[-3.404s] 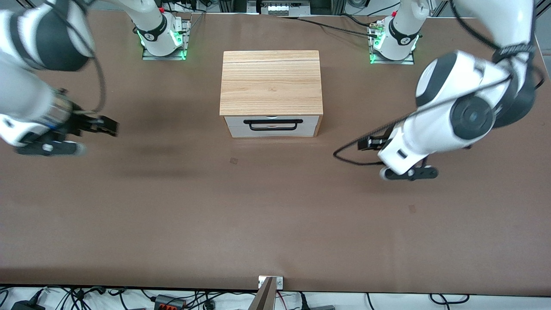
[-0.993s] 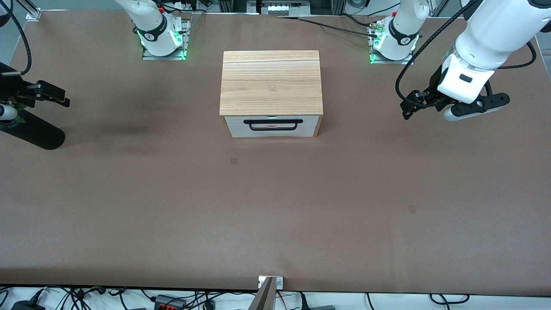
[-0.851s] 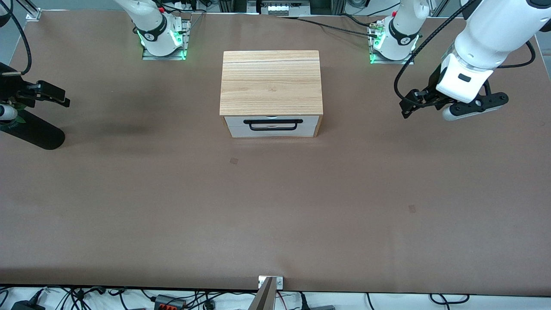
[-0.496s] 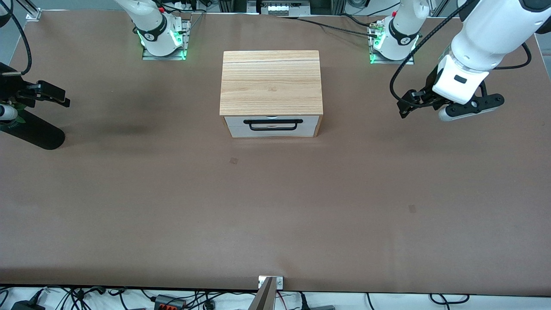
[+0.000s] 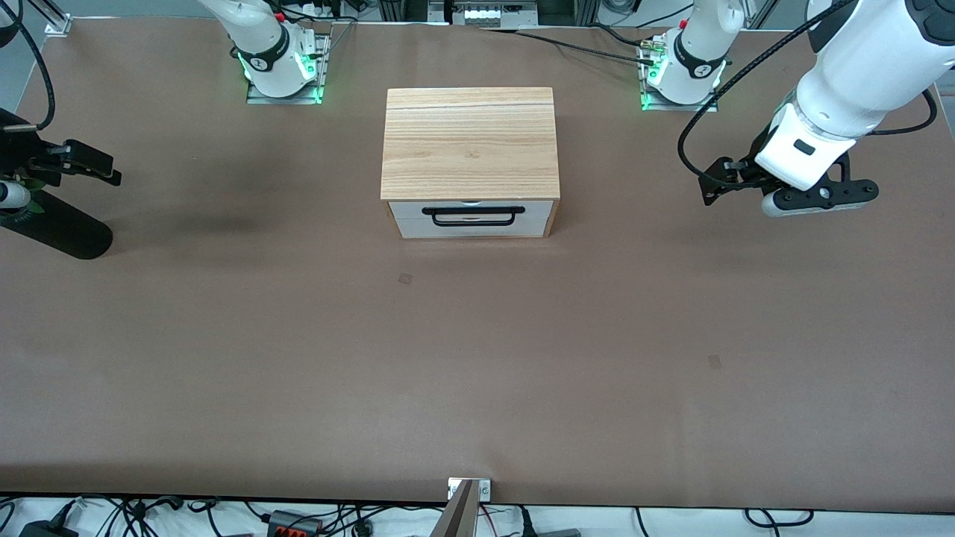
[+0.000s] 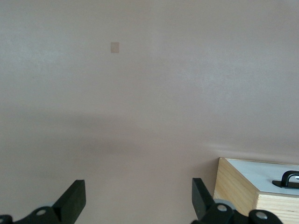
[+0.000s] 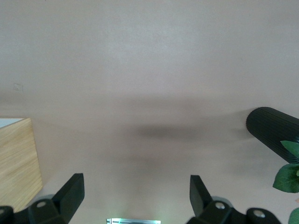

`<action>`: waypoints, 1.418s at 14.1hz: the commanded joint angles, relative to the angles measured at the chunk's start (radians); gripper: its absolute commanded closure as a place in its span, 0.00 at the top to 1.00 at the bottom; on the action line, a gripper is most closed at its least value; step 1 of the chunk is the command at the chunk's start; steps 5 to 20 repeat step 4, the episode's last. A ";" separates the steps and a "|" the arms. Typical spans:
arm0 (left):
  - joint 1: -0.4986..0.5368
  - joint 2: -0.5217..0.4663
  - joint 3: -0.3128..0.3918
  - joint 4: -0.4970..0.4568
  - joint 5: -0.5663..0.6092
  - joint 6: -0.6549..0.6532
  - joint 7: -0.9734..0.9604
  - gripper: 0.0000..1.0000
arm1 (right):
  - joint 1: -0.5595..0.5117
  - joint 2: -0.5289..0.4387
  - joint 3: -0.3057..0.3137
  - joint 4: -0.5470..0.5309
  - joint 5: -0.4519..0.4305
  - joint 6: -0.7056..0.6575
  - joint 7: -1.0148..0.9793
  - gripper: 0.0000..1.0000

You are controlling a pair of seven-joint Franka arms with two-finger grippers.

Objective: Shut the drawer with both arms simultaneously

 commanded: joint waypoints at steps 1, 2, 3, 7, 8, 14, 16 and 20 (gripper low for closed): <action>0.002 0.008 -0.003 0.027 -0.007 -0.033 0.008 1.00 | -0.013 0.001 0.013 0.005 -0.010 0.001 -0.005 1.00; 0.002 0.008 -0.004 0.027 -0.007 -0.042 0.008 1.00 | -0.013 0.001 0.013 0.003 -0.010 0.000 -0.005 1.00; 0.000 0.008 -0.004 0.027 -0.007 -0.044 0.008 1.00 | -0.013 0.001 0.013 0.003 -0.010 0.000 -0.006 1.00; 0.000 0.008 -0.004 0.027 -0.007 -0.044 0.008 1.00 | -0.013 0.001 0.013 0.003 -0.010 -0.002 -0.006 1.00; 0.000 0.008 -0.004 0.027 -0.007 -0.044 0.008 1.00 | -0.013 0.001 0.013 0.003 -0.010 -0.002 -0.006 1.00; 0.000 0.008 -0.004 0.027 -0.007 -0.044 0.008 1.00 | -0.013 0.001 0.013 0.003 -0.010 -0.002 -0.006 1.00; 0.000 0.008 -0.004 0.027 -0.007 -0.044 0.008 1.00 | -0.013 0.001 0.013 0.003 -0.010 -0.002 -0.006 1.00; 0.000 0.008 -0.004 0.027 -0.007 -0.044 0.008 1.00 | -0.013 0.001 0.013 0.003 -0.010 -0.002 -0.006 1.00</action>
